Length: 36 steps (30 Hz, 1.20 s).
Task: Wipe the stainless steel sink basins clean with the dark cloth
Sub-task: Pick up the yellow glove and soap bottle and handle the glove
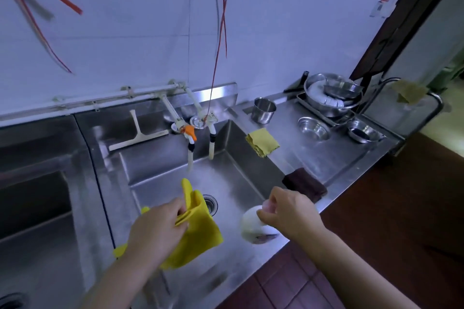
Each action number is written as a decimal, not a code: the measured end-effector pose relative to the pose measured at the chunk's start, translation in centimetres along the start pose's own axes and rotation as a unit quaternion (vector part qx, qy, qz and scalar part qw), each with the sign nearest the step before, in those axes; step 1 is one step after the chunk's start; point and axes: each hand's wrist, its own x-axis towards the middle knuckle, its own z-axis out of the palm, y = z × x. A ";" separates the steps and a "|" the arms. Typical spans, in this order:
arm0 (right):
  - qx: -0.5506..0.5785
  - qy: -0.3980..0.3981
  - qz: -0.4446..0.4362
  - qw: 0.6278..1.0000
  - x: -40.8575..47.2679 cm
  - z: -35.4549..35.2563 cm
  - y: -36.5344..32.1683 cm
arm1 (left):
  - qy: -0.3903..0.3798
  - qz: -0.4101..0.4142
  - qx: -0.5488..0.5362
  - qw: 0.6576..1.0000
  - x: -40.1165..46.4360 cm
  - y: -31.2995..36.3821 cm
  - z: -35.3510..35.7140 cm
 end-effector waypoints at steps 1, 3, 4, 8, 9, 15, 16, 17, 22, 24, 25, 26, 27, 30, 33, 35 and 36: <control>0.003 0.001 -0.003 1.000 1.4 -0.2 0.5 | -0.001 -0.004 0.008 1.000 0.8 0.2 0.1; 0.012 0.002 -0.010 1.000 4.7 -0.6 1.4 | -0.005 -0.017 0.020 1.000 2.5 0.6 0.3; 0.010 0.000 -0.016 1.000 6.5 -0.7 2.0 | -0.007 -0.025 0.026 0.999 3.3 0.8 0.5; -0.019 0.009 -0.059 0.998 14.7 -1.0 3.8 | -0.008 -0.070 0.054 0.996 6.3 2.1 1.6; -0.016 0.012 -0.070 0.997 16.9 -1.1 4.1 | -0.008 -0.086 0.058 0.995 7.0 2.5 1.9; 0.003 -0.007 -0.140 0.990 30.7 -1.1 5.6 | -0.041 -0.184 0.021 0.982 11.9 6.0 4.2; 0.010 -0.017 -0.152 0.988 33.0 -1.2 5.7 | -0.044 -0.196 0.008 0.980 12.8 6.7 4.7; 0.016 -0.025 -0.164 0.986 35.4 -1.2 5.6 | -0.047 -0.209 0.002 0.977 13.5 7.4 5.2; -0.016 -0.035 -0.240 0.970 45.8 -0.8 4.2 | -0.041 -0.269 -0.004 0.962 16.8 10.4 7.1; -0.010 -0.034 -0.260 0.965 49.1 -0.3 3.4 | -0.042 -0.282 0.008 0.959 18.1 11.2 7.7; -0.001 -0.034 -0.270 0.962 50.6 0.0 2.9 | -0.042 -0.284 0.014 0.958 18.7 11.5 8.1; 0.007 -0.035 -0.276 0.960 51.9 0.3 2.5 | -0.042 -0.286 0.023 0.957 19.2 11.8 8.4; 0.013 -0.037 -0.277 0.960 53.2 0.6 2.0 | -0.043 -0.288 0.029 0.956 19.8 12.0 8.7; 0.023 -0.054 -0.263 0.963 56.4 1.8 0.6 | -0.052 -0.294 0.035 0.954 21.5 11.9 9.5; 0.018 -0.068 -0.264 0.962 58.6 2.8 -0.5 | -0.068 -0.299 0.029 0.951 22.3 11.3 10.3; 0.015 -0.064 -0.268 0.961 59.5 3.3 -1.1 | -0.067 -0.303 0.027 0.950 22.6 10.9 10.9; 0.012 -0.062 -0.268 0.961 59.9 3.5 -1.4 | -0.064 -0.306 0.026 0.950 22.7 10.7 11.1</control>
